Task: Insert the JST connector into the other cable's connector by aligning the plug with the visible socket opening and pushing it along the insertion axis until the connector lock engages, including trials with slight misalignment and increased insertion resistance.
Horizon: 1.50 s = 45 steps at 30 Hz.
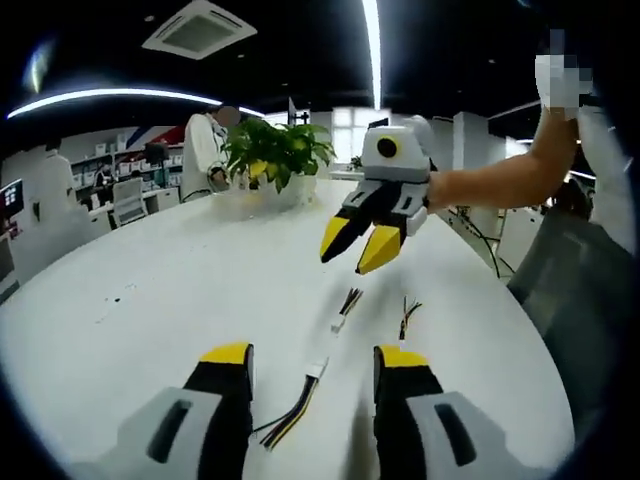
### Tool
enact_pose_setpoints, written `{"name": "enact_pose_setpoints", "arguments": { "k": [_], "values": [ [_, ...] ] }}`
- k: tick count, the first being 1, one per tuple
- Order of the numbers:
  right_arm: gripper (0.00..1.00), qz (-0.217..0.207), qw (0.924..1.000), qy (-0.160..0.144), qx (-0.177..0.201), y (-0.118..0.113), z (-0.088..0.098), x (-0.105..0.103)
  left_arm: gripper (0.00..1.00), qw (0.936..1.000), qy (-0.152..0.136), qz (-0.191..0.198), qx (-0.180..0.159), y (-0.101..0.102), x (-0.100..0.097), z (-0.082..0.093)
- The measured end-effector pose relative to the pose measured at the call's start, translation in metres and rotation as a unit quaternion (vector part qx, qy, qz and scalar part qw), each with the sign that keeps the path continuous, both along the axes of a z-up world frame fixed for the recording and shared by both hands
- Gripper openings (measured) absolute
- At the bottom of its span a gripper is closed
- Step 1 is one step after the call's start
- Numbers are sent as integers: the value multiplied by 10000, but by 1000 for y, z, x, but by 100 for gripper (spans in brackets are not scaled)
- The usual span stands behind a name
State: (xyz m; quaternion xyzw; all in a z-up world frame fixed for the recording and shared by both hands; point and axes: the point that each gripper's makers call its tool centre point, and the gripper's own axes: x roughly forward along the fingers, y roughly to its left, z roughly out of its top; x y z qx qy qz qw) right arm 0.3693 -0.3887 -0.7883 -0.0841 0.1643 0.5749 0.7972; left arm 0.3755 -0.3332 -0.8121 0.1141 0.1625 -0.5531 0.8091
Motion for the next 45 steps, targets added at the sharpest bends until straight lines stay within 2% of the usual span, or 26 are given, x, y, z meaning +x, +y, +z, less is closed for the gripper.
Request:
{"name": "enact_pose_setpoints", "arguments": {
  "k": [7, 12, 16, 21, 25, 27, 32, 42, 45],
  "values": [
    [15, -44, 9994, 165, -291, -3, -28, -3, 31, 9998, 170, -55, -51, -6, -2, -14],
    [14, -94, 9989, 219, -396, -6, -42, -2, 23, 9999, 103, -133, -29, -9, -3, -19],
    [13, -141, 9982, 310, -499, -10, -53, 0, 24, 9997, 234, -112, -48, -8, -3, -25],
    [12, -50, 9979, 308, -572, -11, -58, -4, 22, 9997, 181, -170, -50, -11, -7, -26],
    [10, -23, 9979, 296, -575, -9, -60, -5, 17, 9988, 344, -86, -333, -12, -8, -23],
    [10, -47, 9979, 344, -546, -9, -60, -4, 15, 9988, 326, -80, -347, -12, -8, -23],
    [5, -35, 9984, 327, -463, -9, -59, -5, 11, 9991, 289, -139, -262, -10, -7, -29],
    [5, 122, 9983, 354, -450, -9, -57, -10, 6, 9993, 192, -281, -165, -13, -10, -31],
    [5, 129, 9981, 383, -461, -10, -58, -11, 2, 9994, 39, -347, -85, -14, -12, -30]
  ]
}}
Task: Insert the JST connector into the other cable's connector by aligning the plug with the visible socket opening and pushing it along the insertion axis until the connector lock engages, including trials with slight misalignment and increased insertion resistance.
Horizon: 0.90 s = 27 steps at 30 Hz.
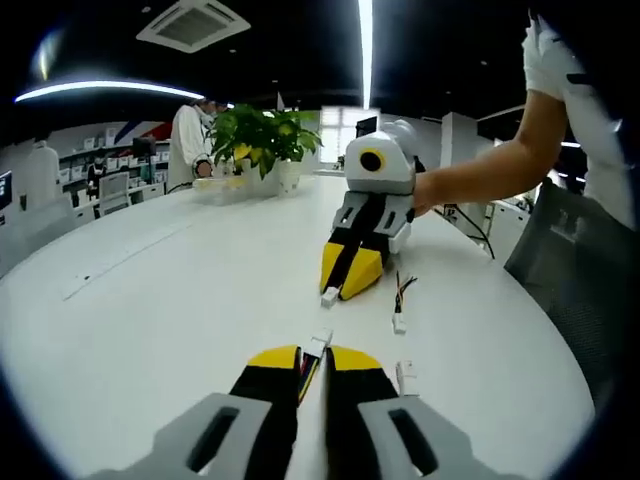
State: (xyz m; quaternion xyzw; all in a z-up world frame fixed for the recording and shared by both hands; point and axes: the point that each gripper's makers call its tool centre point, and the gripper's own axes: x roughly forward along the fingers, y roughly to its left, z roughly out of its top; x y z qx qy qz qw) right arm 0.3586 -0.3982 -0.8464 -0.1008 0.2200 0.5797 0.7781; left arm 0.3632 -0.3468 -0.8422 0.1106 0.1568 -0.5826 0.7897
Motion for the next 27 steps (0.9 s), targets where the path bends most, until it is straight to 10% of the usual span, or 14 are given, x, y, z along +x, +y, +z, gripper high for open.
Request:
{"name": "enact_pose_setpoints", "arguments": {
  "k": [27],
  "values": [
    [4, 920, 9950, -272, -272, 33, 23, -36, 0, 9985, -265, -455, 131, -5, -25, 17]
  ]
}}
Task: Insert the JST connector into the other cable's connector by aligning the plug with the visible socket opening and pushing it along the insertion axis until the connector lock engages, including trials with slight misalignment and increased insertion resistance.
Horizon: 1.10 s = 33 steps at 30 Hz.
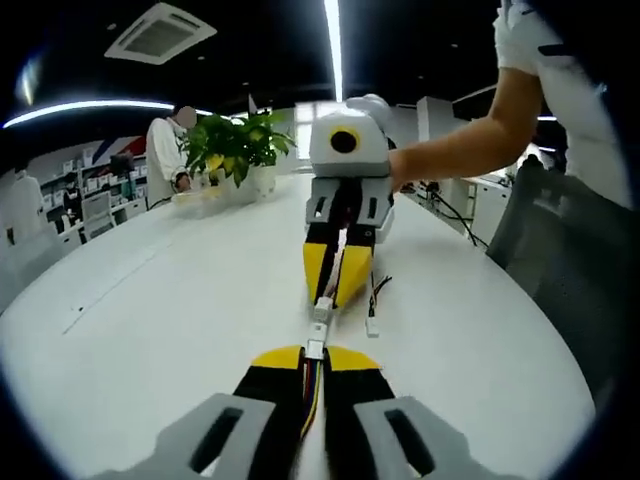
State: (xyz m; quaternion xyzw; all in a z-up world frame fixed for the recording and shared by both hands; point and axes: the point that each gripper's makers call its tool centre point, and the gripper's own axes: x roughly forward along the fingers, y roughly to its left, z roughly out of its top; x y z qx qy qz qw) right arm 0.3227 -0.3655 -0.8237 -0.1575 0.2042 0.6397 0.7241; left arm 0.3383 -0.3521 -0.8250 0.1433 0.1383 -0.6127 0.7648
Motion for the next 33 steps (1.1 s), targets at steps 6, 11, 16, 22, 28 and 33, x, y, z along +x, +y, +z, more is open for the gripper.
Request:
{"name": "enact_pose_setpoints", "arguments": {
  "k": [6, 11, 16, 22, 28, 33],
  "values": [
    [4, 68, 10000, 11, 0, 5, 1, -1, 0, 10000, 18, -62, -7, -1, -4, 2],
    [4, 176, 9996, 46, -196, 5, -11, -2, 0, 9999, 63, -137, 46, -2, -9, -2],
    [4, 264, 9992, 45, -294, 6, -14, -4, 0, 9996, 60, -204, 162, 0, -10, -8],
    [4, 357, 9989, 15, -313, 7, -16, 0, 0, 9993, -14, -286, 230, -1, -12, -7],
    [4, 404, 9988, 32, -259, 8, -15, 3, 0, 9991, -58, -367, 205, -2, -14, -5],
    [4, 400, 9990, 44, -181, 9, -13, 5, 0, 9992, -44, -355, 166, -1, -12, -3]
  ]
}}
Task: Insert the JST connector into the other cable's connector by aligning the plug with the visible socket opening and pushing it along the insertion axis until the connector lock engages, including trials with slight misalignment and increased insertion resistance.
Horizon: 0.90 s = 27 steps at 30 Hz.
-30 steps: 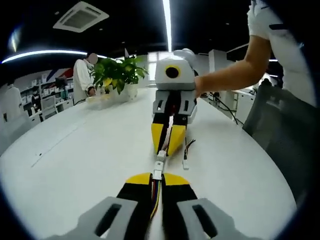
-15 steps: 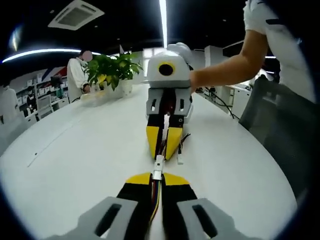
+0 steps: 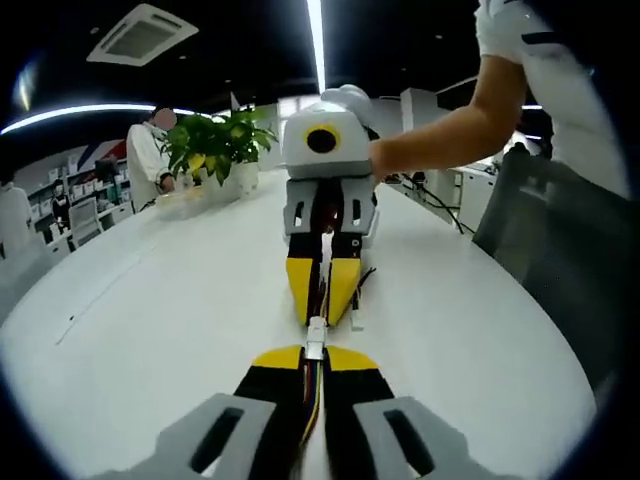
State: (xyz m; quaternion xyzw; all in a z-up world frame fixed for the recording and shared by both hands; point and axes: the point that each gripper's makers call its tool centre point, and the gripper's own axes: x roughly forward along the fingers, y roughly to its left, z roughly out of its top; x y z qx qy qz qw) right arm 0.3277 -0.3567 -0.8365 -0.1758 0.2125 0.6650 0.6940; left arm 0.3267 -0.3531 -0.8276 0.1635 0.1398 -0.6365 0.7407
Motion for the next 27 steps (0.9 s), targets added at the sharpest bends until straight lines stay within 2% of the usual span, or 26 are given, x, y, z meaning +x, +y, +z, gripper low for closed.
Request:
{"name": "enact_pose_setpoints", "arguments": {
  "k": [10, 14, 22, 27],
  "values": [
    [4, -86, 9999, 43, 113, 3, 4, 4, 0, 9997, 142, 116, -158, -1, 6, 3],
    [4, -65, 10000, 8, 34, 4, 0, 3, 0, 9998, 125, 117, -80, 0, 8, -1],
    [4, -112, 9998, -50, 129, 4, 2, 7, 0, 9998, 66, 192, -78, 2, 14, -1],
    [4, -201, 9994, -182, 191, 6, 3, 14, 0, 9994, 30, 343, -81, 6, 25, -2]
  ]
}}
